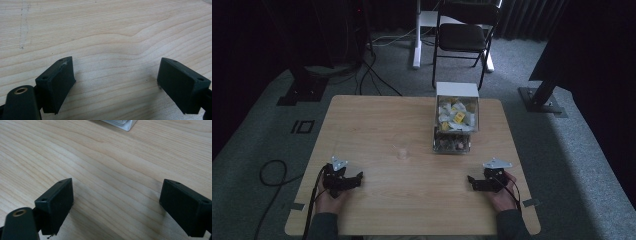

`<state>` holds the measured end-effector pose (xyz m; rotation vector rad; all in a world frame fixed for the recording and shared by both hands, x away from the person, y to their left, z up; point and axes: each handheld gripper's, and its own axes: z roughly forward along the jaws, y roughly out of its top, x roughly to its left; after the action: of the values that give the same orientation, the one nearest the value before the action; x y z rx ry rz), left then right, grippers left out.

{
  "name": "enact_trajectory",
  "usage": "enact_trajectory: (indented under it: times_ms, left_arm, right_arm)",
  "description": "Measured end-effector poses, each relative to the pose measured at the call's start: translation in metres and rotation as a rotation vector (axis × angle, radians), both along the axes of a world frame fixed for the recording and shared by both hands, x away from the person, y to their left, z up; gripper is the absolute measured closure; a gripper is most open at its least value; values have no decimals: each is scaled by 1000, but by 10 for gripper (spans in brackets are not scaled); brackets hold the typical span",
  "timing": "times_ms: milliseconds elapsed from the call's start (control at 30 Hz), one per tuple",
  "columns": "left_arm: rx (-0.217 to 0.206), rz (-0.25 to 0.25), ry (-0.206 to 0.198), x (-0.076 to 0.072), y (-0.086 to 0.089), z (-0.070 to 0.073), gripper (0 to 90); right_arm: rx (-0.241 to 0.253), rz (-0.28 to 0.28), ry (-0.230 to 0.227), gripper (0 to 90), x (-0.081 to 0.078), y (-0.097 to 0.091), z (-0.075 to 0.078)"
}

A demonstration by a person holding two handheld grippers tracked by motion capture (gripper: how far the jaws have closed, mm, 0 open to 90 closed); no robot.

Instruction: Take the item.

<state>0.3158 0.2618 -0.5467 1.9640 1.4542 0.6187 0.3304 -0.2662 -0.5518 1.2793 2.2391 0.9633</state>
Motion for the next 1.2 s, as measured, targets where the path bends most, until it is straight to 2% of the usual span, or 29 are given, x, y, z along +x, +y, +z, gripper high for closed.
enact_trajectory:
  times_ms: [67, 167, 333, 400, 500, 800, 1000, 1200]
  left_arm:
    - [0, 0, 0, 0, 0, 0, 147]
    - [0, 0, 0, 0, 0, 0, 147]
    - [0, 19, -1, -1, -2, 0, 151]
    - [0, 19, -1, -1, -2, 0, 151]
    - [0, 19, -1, -1, -2, 0, 151]
    - [0, 19, -1, -1, -2, 0, 151]
    - [0, 20, -1, -1, -2, 0, 151]
    - [0, 19, -1, -1, -2, 0, 151]
  right_arm:
    - [-1, -1, 0, 118, 0, 0, 0]
    - [5, 20, -11, 183, -2, 0, 1]
    - [8, 8, -8, 233, -4, 1, 2]
    - [14, 3, -1, 280, -4, 1, 3]
    - [47, 33, 2, 368, -6, 2, 7]
    - [39, 54, -65, 411, -16, 16, 25]
    - [67, 57, -91, 414, -20, 25, 37]
    - [61, 80, -117, 414, -23, 37, 45]
